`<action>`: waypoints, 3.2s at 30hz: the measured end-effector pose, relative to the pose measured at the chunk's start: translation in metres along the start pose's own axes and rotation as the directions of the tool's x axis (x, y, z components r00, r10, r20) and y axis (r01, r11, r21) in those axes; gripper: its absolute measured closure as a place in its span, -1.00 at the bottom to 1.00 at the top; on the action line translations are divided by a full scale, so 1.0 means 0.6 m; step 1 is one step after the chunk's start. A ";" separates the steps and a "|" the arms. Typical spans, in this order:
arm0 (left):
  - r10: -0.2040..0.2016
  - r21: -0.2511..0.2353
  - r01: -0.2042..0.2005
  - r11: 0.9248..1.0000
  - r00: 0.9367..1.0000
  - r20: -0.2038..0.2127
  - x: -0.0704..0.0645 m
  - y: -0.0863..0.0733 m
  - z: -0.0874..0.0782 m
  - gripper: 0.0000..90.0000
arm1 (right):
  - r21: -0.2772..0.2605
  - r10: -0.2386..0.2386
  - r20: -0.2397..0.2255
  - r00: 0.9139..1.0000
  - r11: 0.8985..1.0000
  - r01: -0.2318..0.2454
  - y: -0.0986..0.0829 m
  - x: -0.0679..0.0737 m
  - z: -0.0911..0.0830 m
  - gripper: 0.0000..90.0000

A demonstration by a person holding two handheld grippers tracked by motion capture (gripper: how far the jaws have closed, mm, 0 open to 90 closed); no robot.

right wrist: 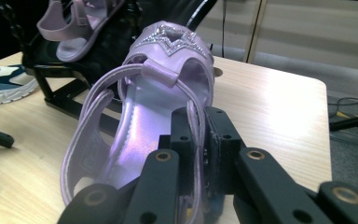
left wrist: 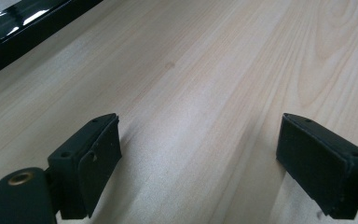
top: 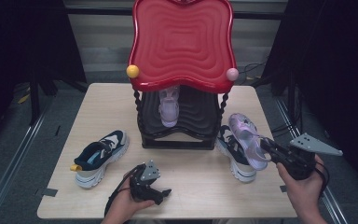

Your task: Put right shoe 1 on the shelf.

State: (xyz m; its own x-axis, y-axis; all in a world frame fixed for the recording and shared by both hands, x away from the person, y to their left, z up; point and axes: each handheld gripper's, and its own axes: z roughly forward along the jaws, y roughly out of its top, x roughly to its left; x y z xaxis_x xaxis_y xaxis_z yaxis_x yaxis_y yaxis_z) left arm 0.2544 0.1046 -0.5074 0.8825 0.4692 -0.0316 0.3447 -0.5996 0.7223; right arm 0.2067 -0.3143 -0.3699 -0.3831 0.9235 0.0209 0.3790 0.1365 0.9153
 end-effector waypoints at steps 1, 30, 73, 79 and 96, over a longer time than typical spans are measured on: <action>0.005 0.004 -0.005 1.000 1.000 0.000 0.001 0.000 0.000 -0.71 | -0.003 -0.002 -0.005 1.000 1.000 0.002 0.000 0.003 -0.001 0.83; 0.005 0.004 -0.005 1.000 1.000 0.001 0.001 0.000 0.000 -0.71 | -0.037 -0.048 -0.118 0.992 0.998 0.044 0.005 0.104 0.037 0.83; 0.000 0.000 0.000 1.000 1.000 0.001 0.000 0.000 0.000 -0.71 | -0.112 -0.018 0.152 0.988 0.993 0.035 0.039 0.195 0.184 0.83; 0.000 0.000 0.000 1.000 1.000 -0.001 0.000 0.000 0.000 -0.71 | -0.108 -0.013 0.199 0.980 0.994 0.035 0.046 0.202 0.207 0.83; 0.002 0.003 -0.002 1.000 1.000 -0.003 0.000 0.000 0.000 -0.71 | -0.114 0.030 0.286 0.958 0.993 0.003 0.057 0.200 0.260 0.83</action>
State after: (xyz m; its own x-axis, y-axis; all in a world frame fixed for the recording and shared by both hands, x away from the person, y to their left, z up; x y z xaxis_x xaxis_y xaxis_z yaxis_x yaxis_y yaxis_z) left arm 0.2544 0.1048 -0.5073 0.8824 0.4697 -0.0278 0.3434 -0.6024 0.7205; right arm 0.3051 -0.1429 -0.3990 -0.1142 0.9911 -0.0678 0.2794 0.0975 0.9552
